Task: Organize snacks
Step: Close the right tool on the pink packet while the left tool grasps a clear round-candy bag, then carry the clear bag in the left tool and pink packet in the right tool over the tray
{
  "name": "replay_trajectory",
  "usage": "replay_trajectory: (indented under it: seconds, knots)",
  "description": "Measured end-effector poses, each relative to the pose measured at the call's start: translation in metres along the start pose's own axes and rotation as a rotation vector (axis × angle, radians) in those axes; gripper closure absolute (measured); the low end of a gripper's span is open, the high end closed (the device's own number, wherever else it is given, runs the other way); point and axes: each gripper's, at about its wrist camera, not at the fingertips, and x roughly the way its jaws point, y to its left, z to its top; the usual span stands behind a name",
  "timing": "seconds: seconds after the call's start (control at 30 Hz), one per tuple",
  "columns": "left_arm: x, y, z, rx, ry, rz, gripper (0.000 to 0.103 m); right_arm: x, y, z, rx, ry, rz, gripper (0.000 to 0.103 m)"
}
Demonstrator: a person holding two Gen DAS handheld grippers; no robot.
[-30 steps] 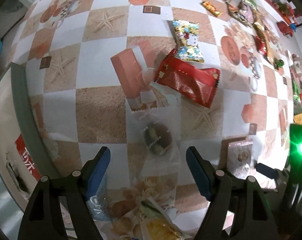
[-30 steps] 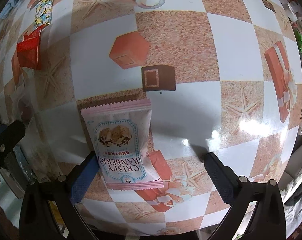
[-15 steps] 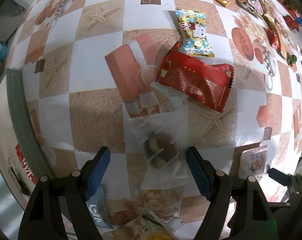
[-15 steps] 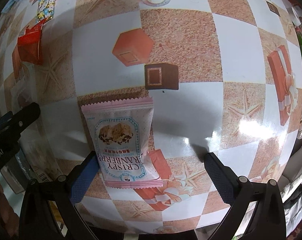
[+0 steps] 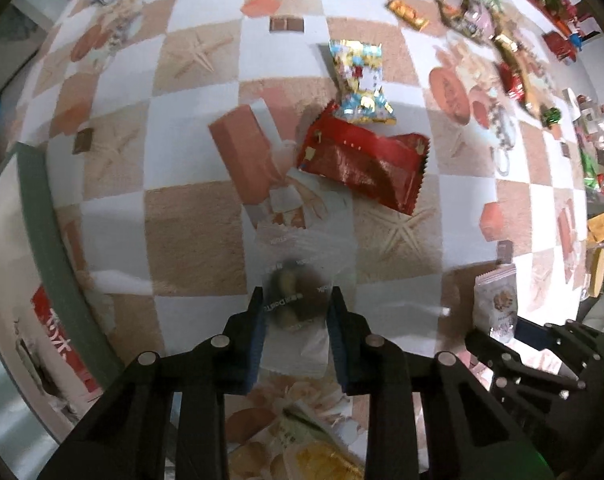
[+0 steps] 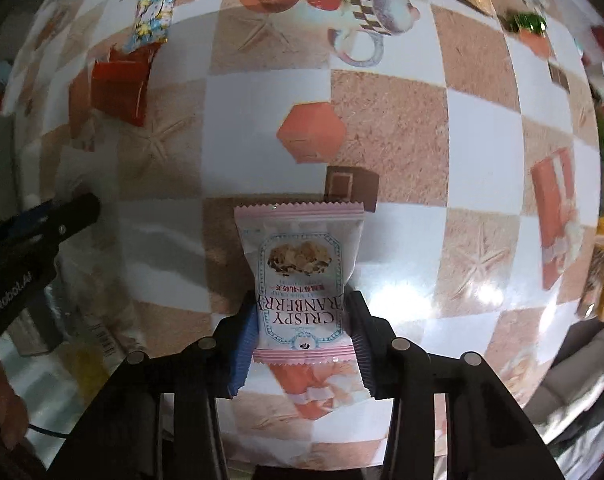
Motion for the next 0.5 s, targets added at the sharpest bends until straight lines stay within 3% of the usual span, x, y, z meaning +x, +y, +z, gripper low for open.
replay_trajectory:
  seconds: [0.5]
  knots:
    - [-0.064,0.036,-0.05,0.014,-0.064,0.005,0.071,-0.038,-0.014,-0.049,0.08,-0.02,0.093,0.058]
